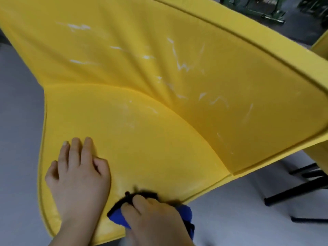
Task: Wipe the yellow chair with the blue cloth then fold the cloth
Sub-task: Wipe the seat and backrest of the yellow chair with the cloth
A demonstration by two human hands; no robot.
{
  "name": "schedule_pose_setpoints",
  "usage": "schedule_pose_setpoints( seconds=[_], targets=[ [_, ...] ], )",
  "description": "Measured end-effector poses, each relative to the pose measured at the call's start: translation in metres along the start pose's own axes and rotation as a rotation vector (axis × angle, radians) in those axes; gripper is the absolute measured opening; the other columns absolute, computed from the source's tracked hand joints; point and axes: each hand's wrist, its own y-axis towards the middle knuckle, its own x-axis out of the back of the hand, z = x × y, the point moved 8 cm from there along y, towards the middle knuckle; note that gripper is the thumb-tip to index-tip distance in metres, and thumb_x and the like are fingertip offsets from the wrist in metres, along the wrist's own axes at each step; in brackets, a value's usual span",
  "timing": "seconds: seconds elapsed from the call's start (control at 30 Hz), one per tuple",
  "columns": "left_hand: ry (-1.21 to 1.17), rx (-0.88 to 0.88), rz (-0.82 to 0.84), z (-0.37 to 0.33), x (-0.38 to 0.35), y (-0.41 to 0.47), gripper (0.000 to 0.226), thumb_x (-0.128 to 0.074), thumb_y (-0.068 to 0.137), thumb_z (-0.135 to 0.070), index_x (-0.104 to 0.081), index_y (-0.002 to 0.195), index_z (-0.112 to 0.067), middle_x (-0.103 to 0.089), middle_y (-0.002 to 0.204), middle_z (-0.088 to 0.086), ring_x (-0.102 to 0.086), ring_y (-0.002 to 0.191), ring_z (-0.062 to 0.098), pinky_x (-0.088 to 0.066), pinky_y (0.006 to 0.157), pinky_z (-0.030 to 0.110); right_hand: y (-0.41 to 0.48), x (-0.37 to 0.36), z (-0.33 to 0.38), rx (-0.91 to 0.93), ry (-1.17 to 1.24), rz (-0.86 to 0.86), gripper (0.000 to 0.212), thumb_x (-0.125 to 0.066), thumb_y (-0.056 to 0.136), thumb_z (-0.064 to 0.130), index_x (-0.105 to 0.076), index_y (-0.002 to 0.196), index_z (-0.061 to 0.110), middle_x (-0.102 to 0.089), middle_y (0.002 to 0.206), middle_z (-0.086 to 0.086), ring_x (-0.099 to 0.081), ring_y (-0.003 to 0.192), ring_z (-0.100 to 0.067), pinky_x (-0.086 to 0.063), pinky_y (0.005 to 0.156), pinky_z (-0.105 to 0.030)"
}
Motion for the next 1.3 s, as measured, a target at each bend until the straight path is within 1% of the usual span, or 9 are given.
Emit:
schedule_pose_setpoints(
  seconds=[0.1,0.17,0.27,0.37,0.5,0.67,0.8,0.93,1.3],
  targets=[
    [0.001,-0.008,-0.008,-0.001,0.001,0.001,0.054,-0.033,0.089,-0.025,-0.055,0.136,-0.010,-0.049,0.145,0.016,-0.037,0.140,0.032,-0.031,0.104,0.055,0.014,0.053,-0.041,-0.093,-0.067,-0.275,0.015,-0.055,0.077,0.028,-0.065,0.088,0.026,-0.060,0.078,0.003,-0.058,0.053,-0.019,-0.041,0.034,-0.025],
    [0.019,-0.008,0.006,-0.002,0.001,0.001,0.054,-0.033,0.090,-0.025,-0.055,0.136,-0.009,-0.049,0.145,0.017,-0.037,0.140,0.032,-0.030,0.104,0.055,0.039,0.087,-0.098,-0.403,-0.238,-0.392,0.014,-0.060,0.083,0.017,-0.060,0.097,0.016,-0.059,0.088,-0.006,-0.057,0.058,-0.030,-0.032,0.039,-0.030],
    [0.070,-0.023,0.026,-0.002,0.000,0.001,0.055,-0.033,0.090,-0.026,-0.055,0.137,-0.008,-0.049,0.145,0.017,-0.038,0.140,0.033,-0.031,0.105,0.055,0.084,0.086,-0.143,-0.624,-0.257,-0.276,0.021,-0.040,0.096,0.016,-0.050,0.114,0.013,-0.054,0.108,-0.008,-0.059,0.081,-0.034,-0.029,0.054,-0.034],
    [0.074,-0.005,0.012,-0.002,0.000,0.002,0.056,-0.033,0.088,-0.027,-0.058,0.135,-0.007,-0.052,0.143,0.016,-0.042,0.137,0.034,-0.033,0.104,0.056,0.105,0.049,-0.097,-0.449,-0.074,-0.207,0.021,-0.040,0.095,0.026,-0.051,0.112,0.019,-0.056,0.108,-0.005,-0.061,0.088,-0.033,-0.039,0.058,-0.036],
    [0.084,-0.069,0.040,0.000,-0.010,0.002,0.058,-0.040,0.083,-0.028,-0.058,0.134,-0.008,-0.053,0.142,0.014,-0.044,0.135,0.033,-0.034,0.100,0.055,0.088,0.027,-0.002,-0.110,0.046,-0.194,0.019,-0.042,0.088,0.039,-0.055,0.086,0.026,-0.059,0.084,0.005,-0.059,0.061,-0.018,-0.037,0.046,-0.030],
    [0.026,-0.044,0.058,0.002,-0.006,0.003,0.052,-0.040,0.088,-0.030,-0.061,0.131,-0.011,-0.056,0.140,0.009,-0.046,0.135,0.027,-0.034,0.100,0.051,0.083,0.036,-0.014,-0.123,0.185,-0.034,0.027,-0.038,0.097,0.043,-0.052,0.115,0.030,-0.054,0.111,0.007,-0.056,0.097,-0.021,-0.047,0.078,-0.038],
    [-0.004,-0.006,0.049,-0.001,-0.005,0.005,0.049,-0.039,0.094,-0.035,-0.065,0.128,-0.012,-0.059,0.137,0.008,-0.047,0.134,0.025,-0.035,0.101,0.050,0.147,0.091,-0.085,-0.330,-0.147,-0.335,0.022,-0.044,0.096,0.027,-0.054,0.114,0.018,-0.056,0.108,-0.006,-0.060,0.084,-0.035,-0.037,0.056,-0.037],
    [0.010,-0.012,0.069,-0.002,-0.009,0.003,0.051,-0.036,0.094,-0.036,-0.064,0.129,-0.012,-0.059,0.137,0.007,-0.047,0.135,0.025,-0.034,0.103,0.050,0.207,0.062,-0.129,-0.442,-0.173,-0.164,0.008,-0.041,0.094,0.018,-0.047,0.092,0.013,-0.057,0.093,-0.009,-0.048,0.070,-0.030,-0.032,0.054,-0.033],
    [0.024,-0.029,0.065,-0.004,-0.009,0.003,0.053,-0.038,0.091,-0.041,-0.065,0.125,-0.010,-0.061,0.134,0.007,-0.050,0.131,0.024,-0.036,0.104,0.051,0.169,0.031,-0.027,0.007,0.146,0.075,0.020,-0.049,0.094,0.038,-0.055,0.087,0.021,-0.058,0.084,0.000,-0.057,0.080,-0.025,-0.050,0.071,-0.037]
  ],
)
